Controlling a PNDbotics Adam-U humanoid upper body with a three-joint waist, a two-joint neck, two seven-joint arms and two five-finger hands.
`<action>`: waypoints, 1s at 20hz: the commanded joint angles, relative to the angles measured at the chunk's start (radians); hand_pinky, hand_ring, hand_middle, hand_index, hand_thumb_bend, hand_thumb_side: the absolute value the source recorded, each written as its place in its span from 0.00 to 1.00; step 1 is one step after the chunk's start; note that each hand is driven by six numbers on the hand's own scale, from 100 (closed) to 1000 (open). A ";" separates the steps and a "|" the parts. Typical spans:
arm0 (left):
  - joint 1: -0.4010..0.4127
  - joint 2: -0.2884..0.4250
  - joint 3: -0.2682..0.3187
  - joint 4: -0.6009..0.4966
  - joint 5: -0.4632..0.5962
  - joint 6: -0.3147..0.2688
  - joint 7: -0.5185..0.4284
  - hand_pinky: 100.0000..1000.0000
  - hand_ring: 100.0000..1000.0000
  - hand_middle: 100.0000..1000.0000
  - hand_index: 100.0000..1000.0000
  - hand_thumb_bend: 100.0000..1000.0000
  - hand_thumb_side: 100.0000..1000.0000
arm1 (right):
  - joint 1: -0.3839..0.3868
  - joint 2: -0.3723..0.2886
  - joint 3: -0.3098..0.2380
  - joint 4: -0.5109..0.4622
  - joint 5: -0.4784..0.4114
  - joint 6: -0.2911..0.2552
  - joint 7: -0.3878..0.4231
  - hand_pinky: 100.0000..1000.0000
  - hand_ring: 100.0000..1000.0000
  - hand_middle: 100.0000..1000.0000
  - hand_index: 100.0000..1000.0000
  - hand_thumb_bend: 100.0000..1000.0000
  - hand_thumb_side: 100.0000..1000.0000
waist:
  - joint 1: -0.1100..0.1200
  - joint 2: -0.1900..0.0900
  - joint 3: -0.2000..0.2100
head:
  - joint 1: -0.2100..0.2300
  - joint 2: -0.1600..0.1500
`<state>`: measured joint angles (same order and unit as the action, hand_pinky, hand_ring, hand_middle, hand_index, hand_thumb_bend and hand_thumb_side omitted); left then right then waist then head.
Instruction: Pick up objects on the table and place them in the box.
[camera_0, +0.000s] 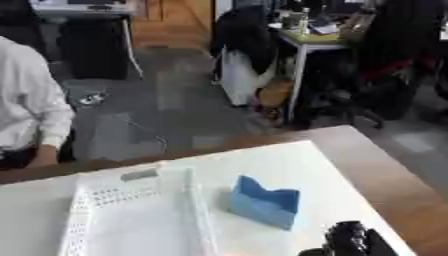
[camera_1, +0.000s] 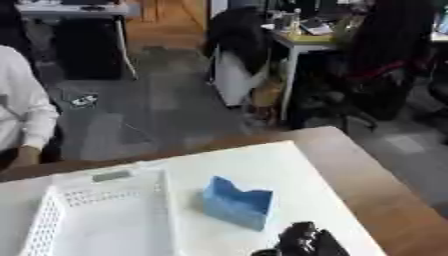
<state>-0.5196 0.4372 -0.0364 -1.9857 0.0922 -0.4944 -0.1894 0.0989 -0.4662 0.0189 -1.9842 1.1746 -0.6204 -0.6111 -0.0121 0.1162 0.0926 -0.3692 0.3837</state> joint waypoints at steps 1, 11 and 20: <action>-0.008 0.012 0.010 -0.014 0.002 -0.002 -0.002 0.38 0.30 0.47 0.55 0.65 0.78 | -0.007 -0.016 0.006 -0.016 0.026 -0.287 -0.296 0.00 0.05 0.00 0.45 0.00 0.45 | 0.002 -0.013 0.001 | 0.005 -0.003; 0.000 0.018 0.017 -0.014 -0.001 0.001 0.007 0.38 0.30 0.47 0.56 0.65 0.78 | 0.079 -0.024 -0.143 -0.016 -0.225 -0.174 -0.159 0.26 0.28 0.14 0.73 0.00 0.55 | 0.002 -0.021 0.004 | 0.047 -0.006; 0.012 0.028 0.013 -0.014 -0.002 0.000 0.003 0.38 0.30 0.47 0.55 0.65 0.78 | 0.145 -0.238 -0.237 -0.016 -0.552 0.191 0.224 0.55 0.36 0.11 0.78 0.05 0.73 | -0.005 -0.029 0.007 | 0.043 0.035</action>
<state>-0.5012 0.4389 -0.0331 -1.9858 0.0921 -0.4921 -0.1863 0.2417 -0.6496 -0.1973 -1.9844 0.6509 -0.4494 -0.4131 -0.0161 0.0985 0.0989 -0.3253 0.4119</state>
